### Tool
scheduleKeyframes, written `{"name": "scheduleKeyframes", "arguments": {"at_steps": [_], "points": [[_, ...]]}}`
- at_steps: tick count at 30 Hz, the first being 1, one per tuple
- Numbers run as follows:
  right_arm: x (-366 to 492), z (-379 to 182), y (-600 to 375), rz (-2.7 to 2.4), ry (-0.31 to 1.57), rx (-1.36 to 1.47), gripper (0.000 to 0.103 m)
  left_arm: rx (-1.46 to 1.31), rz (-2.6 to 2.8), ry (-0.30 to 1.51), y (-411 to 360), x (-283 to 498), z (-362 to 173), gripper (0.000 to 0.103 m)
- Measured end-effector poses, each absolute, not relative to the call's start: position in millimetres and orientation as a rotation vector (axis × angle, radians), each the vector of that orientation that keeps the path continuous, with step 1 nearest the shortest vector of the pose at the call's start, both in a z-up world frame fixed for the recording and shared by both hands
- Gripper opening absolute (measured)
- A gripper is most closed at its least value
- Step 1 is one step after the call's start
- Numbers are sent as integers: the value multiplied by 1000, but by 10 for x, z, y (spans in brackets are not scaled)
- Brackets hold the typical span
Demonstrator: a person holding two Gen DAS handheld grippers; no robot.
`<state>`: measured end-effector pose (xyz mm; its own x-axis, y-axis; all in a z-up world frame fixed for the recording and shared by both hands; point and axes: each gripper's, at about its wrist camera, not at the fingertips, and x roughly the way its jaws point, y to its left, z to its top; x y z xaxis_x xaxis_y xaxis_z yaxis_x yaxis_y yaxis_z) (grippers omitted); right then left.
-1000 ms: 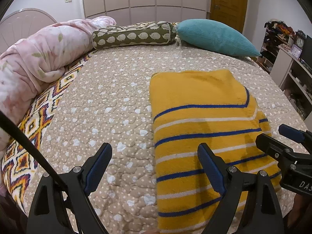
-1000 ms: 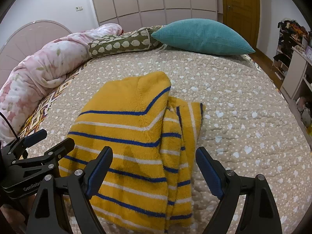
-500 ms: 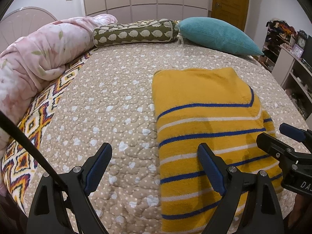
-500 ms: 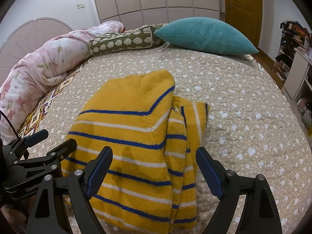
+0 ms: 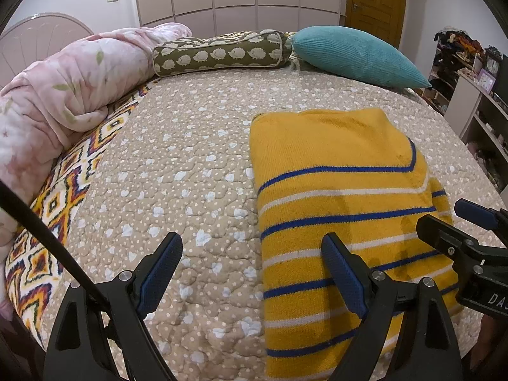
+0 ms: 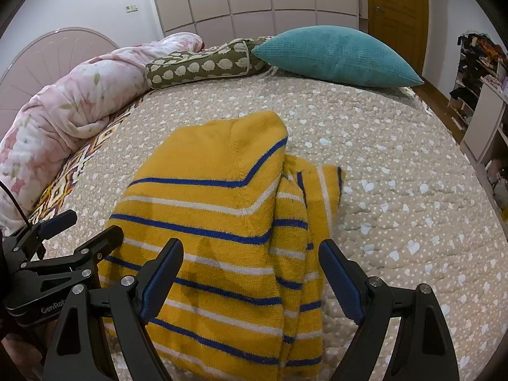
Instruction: Fold small clothes
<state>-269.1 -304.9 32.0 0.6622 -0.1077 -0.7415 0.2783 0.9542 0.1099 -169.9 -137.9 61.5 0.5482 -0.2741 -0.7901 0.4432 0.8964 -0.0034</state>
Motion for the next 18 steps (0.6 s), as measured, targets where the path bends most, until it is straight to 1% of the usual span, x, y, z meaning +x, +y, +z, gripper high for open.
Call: {"name": "scheduleKeyframes", "arguments": {"at_steps": [18], "points": [[-2643, 281, -3017, -206, 832, 216, 91, 195, -438, 901, -1329, -1681, 606, 88]]}}
